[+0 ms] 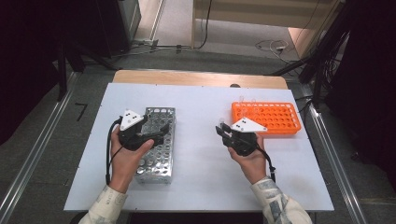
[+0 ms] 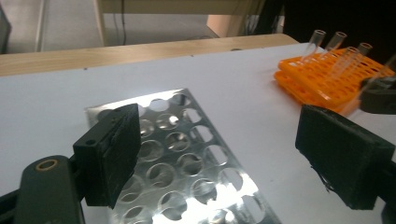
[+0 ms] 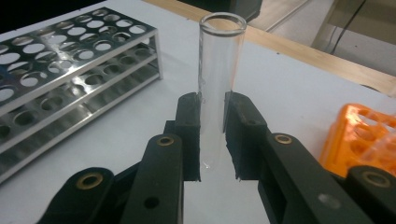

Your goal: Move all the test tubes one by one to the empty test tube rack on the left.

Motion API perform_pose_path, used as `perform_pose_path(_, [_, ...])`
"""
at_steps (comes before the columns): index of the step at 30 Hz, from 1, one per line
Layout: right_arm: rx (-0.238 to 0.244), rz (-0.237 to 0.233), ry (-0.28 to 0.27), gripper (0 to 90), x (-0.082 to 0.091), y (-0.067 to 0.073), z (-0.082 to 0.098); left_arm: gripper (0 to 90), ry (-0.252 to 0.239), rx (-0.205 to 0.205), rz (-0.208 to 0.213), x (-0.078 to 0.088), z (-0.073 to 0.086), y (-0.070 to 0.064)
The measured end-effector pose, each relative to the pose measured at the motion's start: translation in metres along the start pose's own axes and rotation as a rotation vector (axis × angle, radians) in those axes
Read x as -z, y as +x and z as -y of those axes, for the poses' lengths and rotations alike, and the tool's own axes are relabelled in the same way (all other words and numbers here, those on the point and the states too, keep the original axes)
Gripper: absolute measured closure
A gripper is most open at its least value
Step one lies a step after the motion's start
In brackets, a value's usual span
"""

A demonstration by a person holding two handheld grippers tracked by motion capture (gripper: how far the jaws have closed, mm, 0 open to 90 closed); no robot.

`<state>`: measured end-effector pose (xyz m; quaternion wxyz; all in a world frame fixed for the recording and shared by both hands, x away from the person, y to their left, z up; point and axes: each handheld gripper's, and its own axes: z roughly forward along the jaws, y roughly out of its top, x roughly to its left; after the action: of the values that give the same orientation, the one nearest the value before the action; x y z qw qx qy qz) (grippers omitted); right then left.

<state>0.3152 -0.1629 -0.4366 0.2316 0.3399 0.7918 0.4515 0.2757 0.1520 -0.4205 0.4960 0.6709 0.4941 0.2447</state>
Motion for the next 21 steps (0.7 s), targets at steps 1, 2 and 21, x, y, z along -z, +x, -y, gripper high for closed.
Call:
perform_pose_path(1, [0.003,-0.006,0.002,73.3,-0.002,0.002,-0.002,16.1,0.005,-0.011,0.014,-0.002,-0.001,-0.003])
perform_pose_path(2, [0.003,-0.006,0.002,73.3,-0.002,0.002,-0.002,16.1,0.013,-0.022,0.028,-0.005,-0.002,-0.007])
perform_pose_path(21, [0.053,-0.062,0.033,73.3,-0.035,0.03,-0.011,41.3,0.03,-0.106,0.18,-0.053,-0.019,-0.062])
